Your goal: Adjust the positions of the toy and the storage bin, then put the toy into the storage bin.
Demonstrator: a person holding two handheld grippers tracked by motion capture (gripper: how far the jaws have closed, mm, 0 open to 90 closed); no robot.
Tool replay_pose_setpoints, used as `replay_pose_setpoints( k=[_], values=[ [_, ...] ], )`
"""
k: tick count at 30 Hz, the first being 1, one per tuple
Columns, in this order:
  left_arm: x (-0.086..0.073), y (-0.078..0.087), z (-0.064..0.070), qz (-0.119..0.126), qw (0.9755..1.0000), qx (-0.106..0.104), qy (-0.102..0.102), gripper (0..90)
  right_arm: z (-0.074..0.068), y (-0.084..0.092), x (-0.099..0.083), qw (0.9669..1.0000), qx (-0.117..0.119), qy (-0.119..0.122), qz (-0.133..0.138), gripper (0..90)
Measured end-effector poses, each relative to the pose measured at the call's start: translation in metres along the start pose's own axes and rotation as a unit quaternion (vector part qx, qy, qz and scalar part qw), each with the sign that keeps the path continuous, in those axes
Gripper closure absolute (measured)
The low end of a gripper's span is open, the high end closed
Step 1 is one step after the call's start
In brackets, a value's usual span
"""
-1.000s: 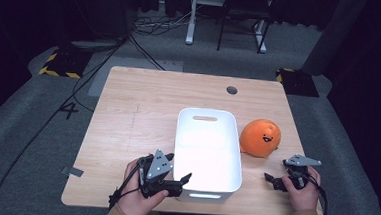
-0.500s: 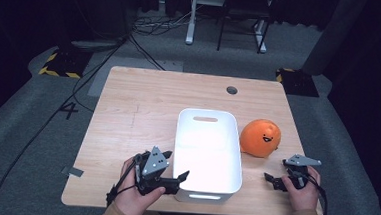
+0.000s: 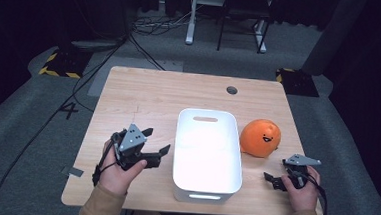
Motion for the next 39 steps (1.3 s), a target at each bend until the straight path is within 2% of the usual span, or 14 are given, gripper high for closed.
replay_pose_setpoints(
  k=[4, 8, 9, 15, 19, 22, 27, 28, 30, 32, 33, 35, 36, 39],
  values=[
    [-0.011, -0.004, -0.029, -0.019, 0.9994, 0.029, 0.007, 24.5, 0.000, 0.000, 0.000, 1.0000, 0.000, 0.000, 0.000, 0.2],
    [-0.020, -0.007, -0.046, -0.036, 0.9981, 0.048, 0.011, 23.0, 0.000, 0.000, 0.000, 1.0000, 0.000, 0.000, 0.000, 0.2],
    [-0.022, -0.008, -0.049, -0.035, 0.9981, 0.048, 0.018, 22.5, 0.000, 0.000, 0.000, 1.0000, 0.000, 0.000, 0.000, 0.2],
    [-0.032, -0.013, -0.063, -0.049, 0.9963, 0.062, 0.032, 22.3, 0.000, 0.000, 0.000, 1.0000, 0.000, 0.000, 0.000, 0.2],
    [-0.043, -0.019, -0.073, -0.065, 0.9939, 0.077, 0.045, 22.3, 0.000, 0.000, 0.000, 1.0000, 0.000, 0.001, 0.000, 0.2],
    [-0.051, -0.024, -0.080, -0.075, 0.9927, 0.081, 0.048, 22.5, 0.000, 0.000, 0.000, 1.0000, 0.000, 0.001, 0.000, 0.2],
    [-0.066, -0.034, -0.088, -0.092, 0.9916, 0.073, 0.054, 23.5, 0.000, 0.000, 0.000, 1.0000, 0.001, 0.000, 0.000, 0.7],
    [-0.069, -0.036, -0.089, -0.096, 0.9912, 0.072, 0.056, 23.8, 0.000, 0.000, 0.000, 1.0000, 0.001, -0.001, 0.001, 2.4],
    [-0.074, -0.039, -0.091, -0.105, 0.9904, 0.067, 0.061, 24.2, 0.001, 0.001, 0.001, 0.9998, -0.008, -0.013, 0.011, 12.5],
    [-0.078, -0.042, -0.093, -0.118, 0.9889, 0.063, 0.065, 24.3, 0.004, 0.004, 0.002, 0.9995, -0.014, -0.017, 0.023, 22.8],
    [-0.081, -0.043, -0.094, -0.132, 0.9872, 0.061, 0.065, 24.0, 0.005, 0.005, 0.001, 0.9994, -0.013, -0.018, 0.025, 25.5],
    [-0.087, -0.045, -0.095, -0.160, 0.9832, 0.061, 0.064, 23.7, 0.005, 0.005, 0.001, 0.9994, -0.015, -0.019, 0.026, 28.2],
    [-0.089, -0.046, -0.096, -0.164, 0.9825, 0.063, 0.062, 23.4, 0.005, 0.006, 0.001, 0.9990, -0.017, -0.028, 0.030, 31.9],
    [-0.096, -0.048, -0.099, -0.196, 0.9767, 0.074, 0.048, 22.4, 0.004, 0.007, 0.001, 0.9989, -0.020, -0.032, 0.028, 34.4]
  ],
)
Point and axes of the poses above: each handheld gripper's, and its own axes: y roughly backward along the jaws, x roughly out of its top, z roughly to its right, the point moved 6 cm from there along -y, roughly forward along the jaws, and after that the axes turned 6 degrees about -x, right-handed, at the moved point
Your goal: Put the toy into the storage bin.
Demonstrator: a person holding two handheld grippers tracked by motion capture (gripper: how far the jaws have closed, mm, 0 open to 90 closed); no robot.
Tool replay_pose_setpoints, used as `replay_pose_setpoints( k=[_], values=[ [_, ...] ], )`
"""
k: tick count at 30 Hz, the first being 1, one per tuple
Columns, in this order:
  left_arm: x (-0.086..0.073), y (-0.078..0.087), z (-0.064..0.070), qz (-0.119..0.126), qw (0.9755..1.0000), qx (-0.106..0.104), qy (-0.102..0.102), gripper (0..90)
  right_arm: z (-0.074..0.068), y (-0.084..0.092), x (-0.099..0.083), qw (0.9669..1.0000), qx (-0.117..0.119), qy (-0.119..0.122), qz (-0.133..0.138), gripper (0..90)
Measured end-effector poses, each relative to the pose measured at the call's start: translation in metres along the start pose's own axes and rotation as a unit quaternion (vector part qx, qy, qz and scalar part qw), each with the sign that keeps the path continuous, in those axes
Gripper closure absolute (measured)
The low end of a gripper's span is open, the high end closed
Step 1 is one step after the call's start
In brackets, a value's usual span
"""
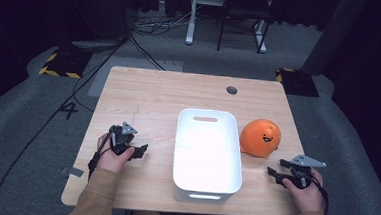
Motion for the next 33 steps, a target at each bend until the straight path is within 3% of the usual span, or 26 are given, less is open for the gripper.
replay_pose_setpoints(
  k=[3, 6, 10, 23, 33],
  values=[
    [-0.006, -0.006, -0.004, -0.014, 0.9998, 0.011, -0.005, 22.0, -0.001, 0.003, 0.002, 0.9999, 0.006, 0.006, -0.006, 38.6],
    [-0.009, -0.011, -0.007, 0.006, 0.9999, -0.002, 0.015, 18.8, -0.002, 0.008, 0.007, 0.9999, 0.002, 0.010, 0.004, 39.3],
    [-0.009, -0.015, -0.010, 0.024, 0.9997, -0.005, 0.009, 15.0, -0.003, 0.017, 0.014, 0.9998, 0.009, 0.009, 0.015, 42.5],
    [-0.005, -0.018, -0.013, 0.025, 0.9996, -0.013, 0.009, 13.3, -0.007, 0.041, 0.037, 0.9985, 0.032, 0.001, 0.044, 47.8],
    [-0.004, -0.019, -0.015, 0.024, 0.9996, -0.001, 0.012, 13.2, -0.005, 0.058, 0.060, 0.9967, 0.048, -0.005, 0.066, 48.0]
  ],
)
Point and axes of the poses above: each handheld gripper's, and its own axes: y roughly backward along the jaws, x roughly out of its top, z roughly to its right, the point moved 6 cm from there along -y, roughly forward along the jaws, and after that the axes turned 6 degrees about -x, right-handed, at the moved point
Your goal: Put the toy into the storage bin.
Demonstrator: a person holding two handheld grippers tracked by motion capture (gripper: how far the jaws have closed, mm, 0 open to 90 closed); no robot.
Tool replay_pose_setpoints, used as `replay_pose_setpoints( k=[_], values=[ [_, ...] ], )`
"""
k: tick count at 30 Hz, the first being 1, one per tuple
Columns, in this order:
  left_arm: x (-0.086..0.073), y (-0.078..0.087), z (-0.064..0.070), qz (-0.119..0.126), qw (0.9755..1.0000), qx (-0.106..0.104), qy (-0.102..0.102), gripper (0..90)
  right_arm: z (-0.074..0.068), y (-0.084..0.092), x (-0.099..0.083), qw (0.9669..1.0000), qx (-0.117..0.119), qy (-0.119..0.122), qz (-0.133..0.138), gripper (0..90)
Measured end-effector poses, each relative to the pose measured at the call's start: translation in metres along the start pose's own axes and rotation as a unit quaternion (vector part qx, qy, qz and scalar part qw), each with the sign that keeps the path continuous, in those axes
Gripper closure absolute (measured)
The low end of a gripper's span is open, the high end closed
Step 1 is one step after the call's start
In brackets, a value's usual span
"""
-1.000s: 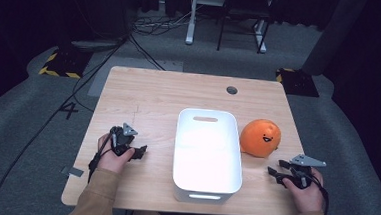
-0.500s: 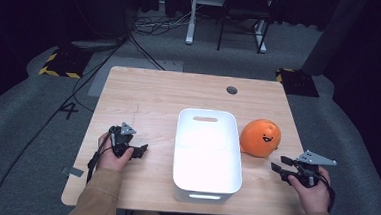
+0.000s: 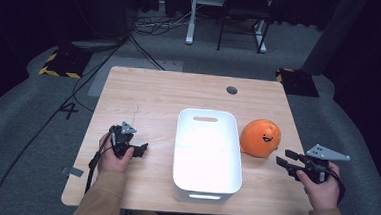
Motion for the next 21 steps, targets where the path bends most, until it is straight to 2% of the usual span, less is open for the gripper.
replay_pose_setpoints(
  k=[4, 14, 18, 21],
  values=[
    [0.000, 0.000, 0.000, 0.000, 1.0000, 0.000, 0.000, 13.2, 0.000, 0.004, 0.015, 0.9998, 0.001, 0.012, 0.013, 48.0],
    [0.000, 0.000, 0.000, 0.000, 1.0000, 0.000, 0.000, 13.2, 0.002, 0.006, 0.043, 0.9990, 0.002, 0.013, 0.042, 46.7],
    [0.000, 0.000, 0.000, 0.000, 1.0000, 0.000, 0.000, 13.2, 0.002, 0.005, 0.052, 0.9983, -0.014, 0.028, 0.048, 46.3],
    [0.000, 0.000, 0.000, 0.000, 1.0000, -0.001, 0.000, 13.2, 0.001, 0.001, 0.058, 0.9982, -0.013, 0.033, 0.049, 46.3]
  ],
)
Point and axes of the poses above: each handheld gripper's, and its own axes: y roughly backward along the jaws, x roughly out of its top, z roughly to its right, the point moved 6 cm from there along -y, roughly forward along the jaws, and after that the axes turned 6 degrees about -x, right-handed, at the moved point
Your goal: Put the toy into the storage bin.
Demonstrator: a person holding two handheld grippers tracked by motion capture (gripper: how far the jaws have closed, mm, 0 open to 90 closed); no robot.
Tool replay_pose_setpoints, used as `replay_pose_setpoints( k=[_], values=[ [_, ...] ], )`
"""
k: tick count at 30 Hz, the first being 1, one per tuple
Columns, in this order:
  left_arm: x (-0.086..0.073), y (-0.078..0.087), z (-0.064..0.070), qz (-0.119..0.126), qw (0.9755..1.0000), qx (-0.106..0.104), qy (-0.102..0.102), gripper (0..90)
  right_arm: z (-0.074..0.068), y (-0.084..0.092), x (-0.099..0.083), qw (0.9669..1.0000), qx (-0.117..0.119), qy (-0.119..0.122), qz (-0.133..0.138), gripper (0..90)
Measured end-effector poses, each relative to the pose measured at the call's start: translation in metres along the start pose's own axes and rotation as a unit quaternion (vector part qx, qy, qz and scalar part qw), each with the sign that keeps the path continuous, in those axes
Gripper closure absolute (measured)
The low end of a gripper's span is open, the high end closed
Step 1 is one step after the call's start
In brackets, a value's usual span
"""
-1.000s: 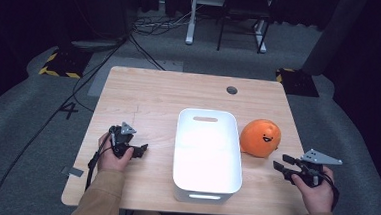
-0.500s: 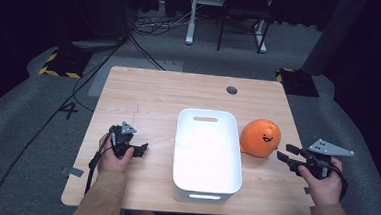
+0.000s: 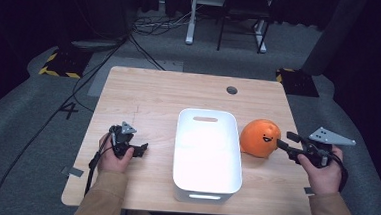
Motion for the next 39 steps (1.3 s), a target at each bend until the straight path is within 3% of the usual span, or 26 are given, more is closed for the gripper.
replay_pose_setpoints(
  k=[12, 14, 20, 25, 27, 31, 35, 38, 39],
  values=[
    [0.000, 0.000, 0.000, 0.000, 1.0000, 0.000, 0.000, 13.2, 0.008, -0.028, 0.015, 1.0000, -0.003, 0.005, -0.003, 45.4],
    [0.000, 0.000, 0.000, 0.000, 1.0000, 0.000, -0.001, 13.2, 0.011, -0.032, 0.016, 1.0000, -0.003, -0.009, -0.002, 45.5],
    [0.000, 0.000, 0.000, 0.000, 1.0000, 0.000, 0.000, 13.2, 0.018, -0.042, 0.018, 0.9997, -0.014, -0.017, 0.006, 45.8],
    [0.000, 0.000, 0.000, 0.000, 1.0000, 0.000, -0.001, 13.2, 0.020, -0.054, 0.019, 0.9994, -0.001, -0.032, 0.010, 46.1],
    [0.000, 0.000, 0.000, 0.000, 1.0000, 0.000, -0.001, 13.2, 0.020, -0.059, 0.020, 0.9987, 0.003, -0.049, 0.011, 46.1],
    [0.000, 0.000, 0.000, 0.000, 1.0000, 0.000, -0.001, 13.2, 0.023, -0.068, 0.016, 0.9985, 0.011, -0.053, 0.007, 44.8],
    [0.000, 0.000, 0.000, 0.000, 1.0000, 0.000, 0.000, 13.2, 0.022, -0.077, 0.005, 0.9969, 0.039, -0.067, 0.010, 44.7],
    [0.000, 0.000, 0.000, 0.000, 1.0000, 0.000, -0.001, 13.2, 0.019, -0.077, 0.002, 0.9975, 0.039, -0.057, 0.018, 46.7],
    [0.000, 0.000, 0.000, 0.000, 1.0000, 0.000, -0.001, 13.2, 0.016, -0.077, 0.003, 0.9976, 0.040, -0.052, 0.021, 51.2]
  ],
)
Point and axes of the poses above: each handheld gripper's, and its own axes: y roughly backward along the jaws, x roughly out of its top, z roughly to its right, the point moved 6 cm from there along -y, roughly forward along the jaws, and after that the axes turned 6 degrees about -x, right-handed, at the moved point
